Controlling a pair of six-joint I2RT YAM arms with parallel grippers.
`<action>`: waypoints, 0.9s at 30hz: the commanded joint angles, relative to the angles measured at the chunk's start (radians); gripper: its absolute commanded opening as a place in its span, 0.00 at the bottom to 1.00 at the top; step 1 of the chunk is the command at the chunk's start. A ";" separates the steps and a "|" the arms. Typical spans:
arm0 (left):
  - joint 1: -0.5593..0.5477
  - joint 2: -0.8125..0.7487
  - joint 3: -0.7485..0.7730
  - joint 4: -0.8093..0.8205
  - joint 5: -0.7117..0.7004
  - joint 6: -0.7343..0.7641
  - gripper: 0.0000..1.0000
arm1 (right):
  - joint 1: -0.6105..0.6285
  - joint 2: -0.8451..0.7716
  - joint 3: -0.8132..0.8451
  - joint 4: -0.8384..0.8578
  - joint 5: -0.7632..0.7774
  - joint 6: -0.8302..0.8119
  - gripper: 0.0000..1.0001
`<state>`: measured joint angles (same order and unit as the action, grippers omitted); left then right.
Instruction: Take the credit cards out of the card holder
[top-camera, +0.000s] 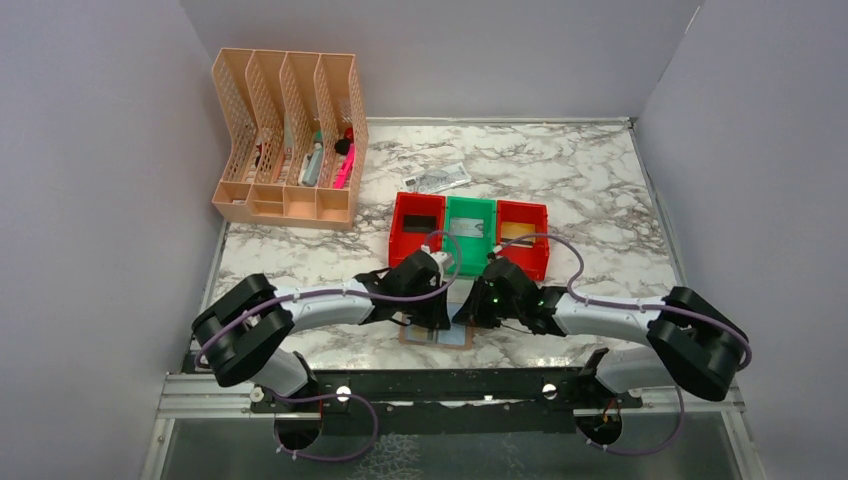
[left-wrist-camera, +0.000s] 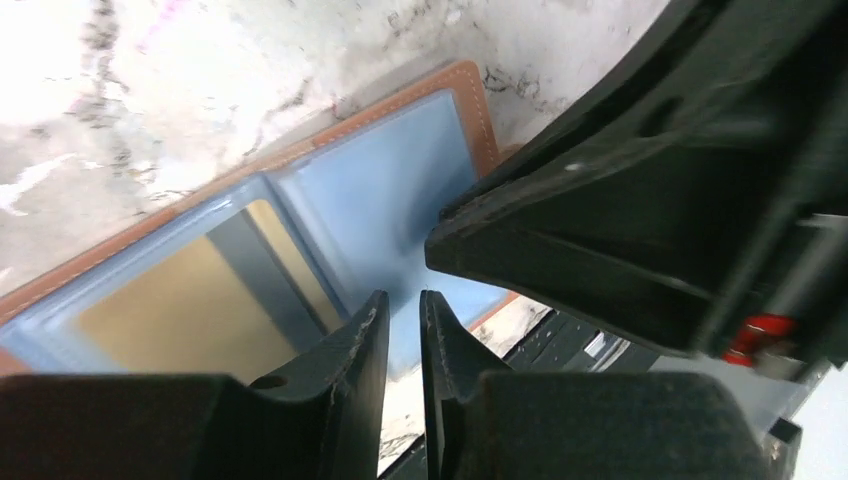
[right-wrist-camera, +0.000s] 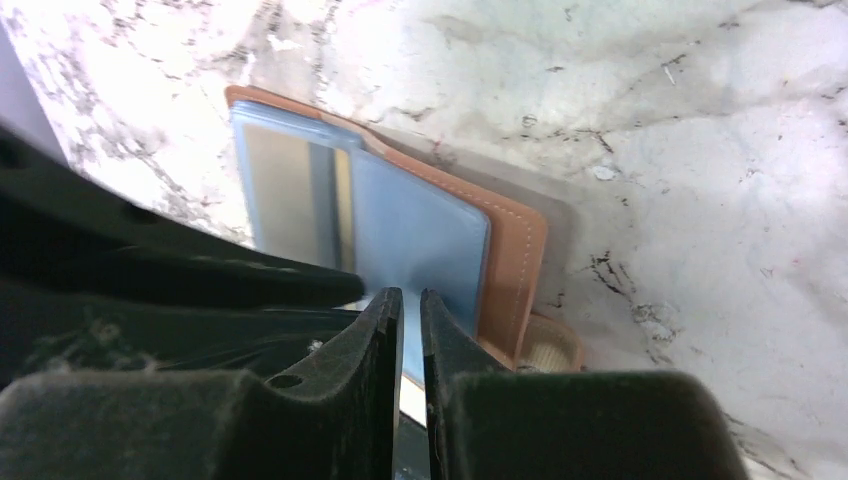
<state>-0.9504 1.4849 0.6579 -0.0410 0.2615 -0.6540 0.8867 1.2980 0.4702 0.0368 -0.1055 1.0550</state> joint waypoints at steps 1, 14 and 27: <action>-0.002 -0.103 0.014 -0.102 -0.151 0.020 0.23 | -0.005 0.064 -0.038 0.102 -0.029 0.006 0.17; 0.037 -0.267 -0.048 -0.166 -0.323 -0.013 0.48 | -0.005 0.045 -0.057 0.127 -0.033 -0.023 0.30; 0.045 -0.220 -0.082 -0.116 -0.212 -0.021 0.44 | -0.003 0.116 0.012 0.178 -0.138 -0.103 0.36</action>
<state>-0.9089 1.2495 0.5865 -0.1993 -0.0021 -0.6662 0.8864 1.3922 0.4484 0.1974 -0.2150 0.9947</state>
